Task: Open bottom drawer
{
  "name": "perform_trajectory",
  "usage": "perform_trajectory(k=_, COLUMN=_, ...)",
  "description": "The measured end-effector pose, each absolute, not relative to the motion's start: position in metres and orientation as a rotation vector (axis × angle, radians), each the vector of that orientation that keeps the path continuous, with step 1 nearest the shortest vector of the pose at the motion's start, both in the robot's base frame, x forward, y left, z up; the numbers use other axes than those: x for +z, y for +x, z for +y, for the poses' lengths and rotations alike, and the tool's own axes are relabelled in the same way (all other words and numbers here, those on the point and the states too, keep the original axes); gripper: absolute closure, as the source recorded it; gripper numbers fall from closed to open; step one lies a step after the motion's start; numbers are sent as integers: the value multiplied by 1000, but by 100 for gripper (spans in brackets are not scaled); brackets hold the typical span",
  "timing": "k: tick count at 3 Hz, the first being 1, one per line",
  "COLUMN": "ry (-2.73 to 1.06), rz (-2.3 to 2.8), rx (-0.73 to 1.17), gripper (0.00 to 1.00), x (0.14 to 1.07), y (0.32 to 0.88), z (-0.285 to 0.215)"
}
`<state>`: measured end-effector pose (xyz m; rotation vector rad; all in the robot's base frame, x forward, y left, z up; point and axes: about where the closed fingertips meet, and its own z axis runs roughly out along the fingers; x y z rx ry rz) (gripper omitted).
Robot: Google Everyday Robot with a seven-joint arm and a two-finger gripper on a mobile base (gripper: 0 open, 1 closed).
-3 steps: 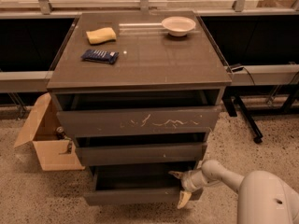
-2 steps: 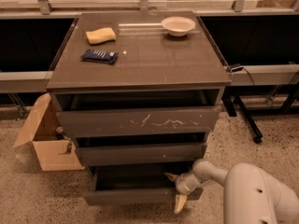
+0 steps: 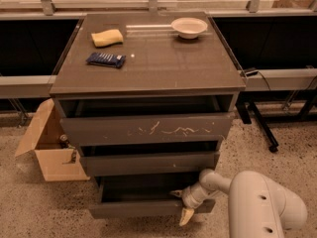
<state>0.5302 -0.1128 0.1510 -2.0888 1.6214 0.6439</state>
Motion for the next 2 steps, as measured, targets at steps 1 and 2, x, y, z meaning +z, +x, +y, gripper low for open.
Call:
perform_trajectory(k=1, ry=-2123, rz=1570, rx=656, gripper=42, x=159, y=517, z=-99)
perform_trajectory(k=2, ry=-2167, rz=1490, rx=642, gripper=66, x=180, y=498, z=-82)
